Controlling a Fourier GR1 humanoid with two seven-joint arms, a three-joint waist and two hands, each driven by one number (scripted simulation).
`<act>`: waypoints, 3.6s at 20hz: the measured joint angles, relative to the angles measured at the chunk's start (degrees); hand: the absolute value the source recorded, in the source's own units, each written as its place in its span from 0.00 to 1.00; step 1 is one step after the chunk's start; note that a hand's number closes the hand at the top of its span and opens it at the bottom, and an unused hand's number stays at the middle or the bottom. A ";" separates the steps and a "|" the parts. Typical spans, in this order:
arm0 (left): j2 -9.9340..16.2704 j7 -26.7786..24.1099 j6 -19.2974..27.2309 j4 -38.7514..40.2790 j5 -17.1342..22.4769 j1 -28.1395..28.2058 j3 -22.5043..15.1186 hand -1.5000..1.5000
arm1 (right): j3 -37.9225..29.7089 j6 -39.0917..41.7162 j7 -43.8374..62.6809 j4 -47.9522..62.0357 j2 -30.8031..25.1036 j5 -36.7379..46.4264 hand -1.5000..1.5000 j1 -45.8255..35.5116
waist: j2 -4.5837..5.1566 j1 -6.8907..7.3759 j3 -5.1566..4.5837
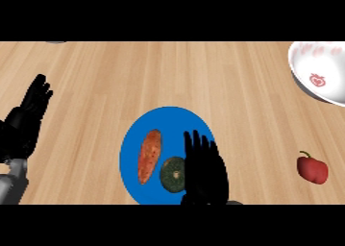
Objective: Pick the squash from the plate and place it in the bowl
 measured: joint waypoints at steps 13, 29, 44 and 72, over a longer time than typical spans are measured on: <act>-1.43 1.14 -0.93 -0.38 -1.46 -0.32 1.26 0.50 | 1.35 -6.60 -0.75 8.69 0.06 -1.62 1.00 -2.53 | 0.03 -0.04 0.03; -4.22 2.05 -2.76 -1.22 -4.61 0.53 3.56 0.50 | 0.55 -12.76 -4.80 16.96 -0.33 -2.95 1.00 -8.65 | -0.57 -0.46 -0.20; -4.93 1.34 -3.52 -1.36 -5.58 1.89 5.05 0.50 | -17.52 -5.24 -48.99 11.04 -34.71 -13.33 1.00 -11.25 | -0.11 -1.01 0.08; -8.22 2.57 -6.52 -1.62 -8.57 -0.08 6.94 0.50 | -51.07 -11.37 -72.71 42.70 -39.61 -20.28 1.00 -27.20 | 0.44 0.82 0.09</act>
